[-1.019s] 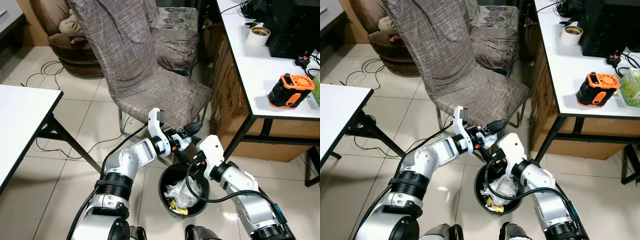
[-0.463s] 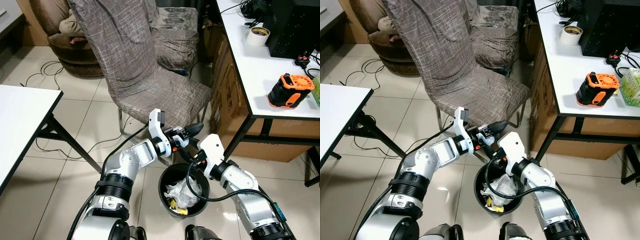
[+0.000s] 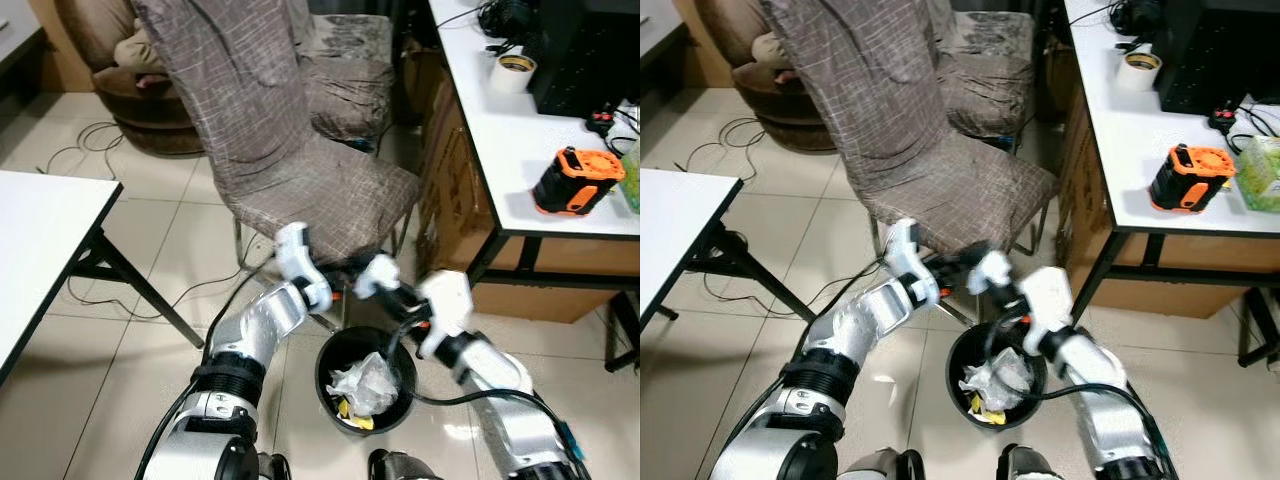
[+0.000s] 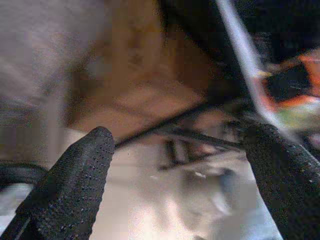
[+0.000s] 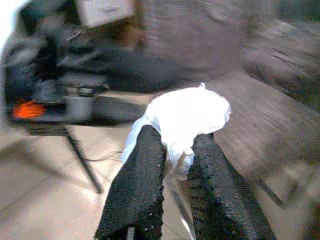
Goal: Picking trash to rubbish bin
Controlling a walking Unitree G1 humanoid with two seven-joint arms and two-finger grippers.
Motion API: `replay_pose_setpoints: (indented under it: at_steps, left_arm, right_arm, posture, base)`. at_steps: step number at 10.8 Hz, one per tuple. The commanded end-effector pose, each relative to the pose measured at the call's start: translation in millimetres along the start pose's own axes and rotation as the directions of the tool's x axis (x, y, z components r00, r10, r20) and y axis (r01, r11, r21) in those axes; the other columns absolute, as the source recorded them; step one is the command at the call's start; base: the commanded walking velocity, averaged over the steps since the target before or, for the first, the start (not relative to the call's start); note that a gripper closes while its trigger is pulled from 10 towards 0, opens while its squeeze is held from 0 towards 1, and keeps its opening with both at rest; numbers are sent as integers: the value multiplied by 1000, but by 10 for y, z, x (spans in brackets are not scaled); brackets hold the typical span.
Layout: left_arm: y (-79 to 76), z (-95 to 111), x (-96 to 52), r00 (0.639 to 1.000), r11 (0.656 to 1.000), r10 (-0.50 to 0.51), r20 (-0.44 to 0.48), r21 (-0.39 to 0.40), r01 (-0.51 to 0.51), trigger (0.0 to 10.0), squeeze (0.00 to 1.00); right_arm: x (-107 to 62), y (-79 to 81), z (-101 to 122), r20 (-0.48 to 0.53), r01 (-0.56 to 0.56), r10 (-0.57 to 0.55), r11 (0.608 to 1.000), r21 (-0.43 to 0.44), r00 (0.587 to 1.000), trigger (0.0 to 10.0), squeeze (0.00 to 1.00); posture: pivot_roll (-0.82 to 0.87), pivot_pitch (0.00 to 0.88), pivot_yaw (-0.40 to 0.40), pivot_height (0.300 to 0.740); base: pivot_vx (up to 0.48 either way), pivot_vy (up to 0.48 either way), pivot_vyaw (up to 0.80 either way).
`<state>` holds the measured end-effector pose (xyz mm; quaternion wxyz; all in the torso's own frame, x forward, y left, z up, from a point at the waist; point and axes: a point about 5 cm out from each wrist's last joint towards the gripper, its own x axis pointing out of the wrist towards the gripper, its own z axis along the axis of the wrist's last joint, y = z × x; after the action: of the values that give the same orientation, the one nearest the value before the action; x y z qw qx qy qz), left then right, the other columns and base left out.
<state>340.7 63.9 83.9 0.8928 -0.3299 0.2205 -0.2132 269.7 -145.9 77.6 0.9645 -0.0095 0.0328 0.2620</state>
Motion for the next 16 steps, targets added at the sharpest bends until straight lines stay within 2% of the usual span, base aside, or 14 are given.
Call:
replay_pose_setpoints:
  at_steps: [1, 2, 3, 4, 5, 6, 7, 8, 9, 11, 13, 16]
  left_arm:
    - [68, 64, 0, 996, 997, 77, 48, 22, -78, 10000, 1000]
    - [336, 289, -156, 976, 970, 170, 134, 150, -190, 10000, 1000]
    - [325, 346, -259, 993, 914, 72, 95, 393, -104, 10000, 1000]
    - [274, 230, -419, 998, 772, -30, -51, 633, 56, 10000, 1000]
    - [282, 123, -653, 984, 616, -69, -167, 768, 174, 10000, 1000]
    - [272, 70, -887, 964, 518, -93, -249, 815, 260, 10000, 1000]
    - [229, 5, -1138, 931, 468, -116, -347, 807, 359, 10000, 1000]
    - [196, -19, -1229, 920, 464, -119, -373, 799, 383, 10000, 1000]
    - [148, -22, -1326, 922, 469, -111, -371, 798, 378, 10000, 1000]
    - [112, 44, -1363, 942, 485, -91, -324, 812, 326, 10000, 1000]
    - [74, 64, -1375, 941, 484, -82, -328, 813, 325, 10000, 1000]
    - [52, 124, -1355, 952, 505, -71, -297, 813, 291, 10000, 1000]
  right_arm:
    - [-67, -82, -90, -49, 72, -71, 997, 30, 996, 0, 0]
    - [-104, -148, -348, -214, 127, -117, 991, 35, 970, 0, 0]
    - [-8, -124, -461, -284, 103, -94, 995, 17, 954, 0, 0]
    - [151, -84, -517, -344, 81, -70, 997, 17, 936, 1451, 0]
    - [283, -74, -538, -391, 75, -81, 997, -30, 917, 10000, 0]
    - [360, -63, -563, -434, 62, -84, 996, -65, 897, 10000, 0]
    - [395, -58, -608, -479, 57, -94, 994, -92, 873, 10000, 0]
    - [394, -69, -641, -505, 60, -106, 993, -106, 857, 10000, 0]
    - [380, -94, -696, -548, 71, -128, 990, -124, 826, 10000, 1000]
    - [351, -122, -740, -578, 86, -141, 989, -121, 804, 10000, 1000]
    - [348, -144, -748, -578, 108, -151, 988, -108, 802, 10000, 1000]
    - [355, -122, -761, -578, 116, -148, 989, -93, 802, 10000, 1000]
  posture:
    - [-162, 132, 38, 740]
    - [-153, 145, 41, 740]
    - [-142, 152, 46, 740]
    - [-109, 165, 48, 740]
    - [-85, 175, 43, 740]
    - [-66, 184, 34, 740]
    - [-54, 191, 27, 740]
    - [-48, 194, 23, 740]
    - [-44, 201, 23, 740]
    - [-46, 211, 32, 740]
    - [-41, 214, 41, 740]
    - [-38, 222, 49, 740]
  base:
    - [0, 0, 0]
    - [0, 0, 0]
    - [0, 0, 0]
    - [0, 0, 0]
    - [0, 0, 0]
    - [0, 0, 0]
    - [0, 0, 0]
    - [0, 0, 0]
    - [0, 0, 0]
    - [0, 0, 0]
    - [0, 0, 0]
    - [0, 0, 0]
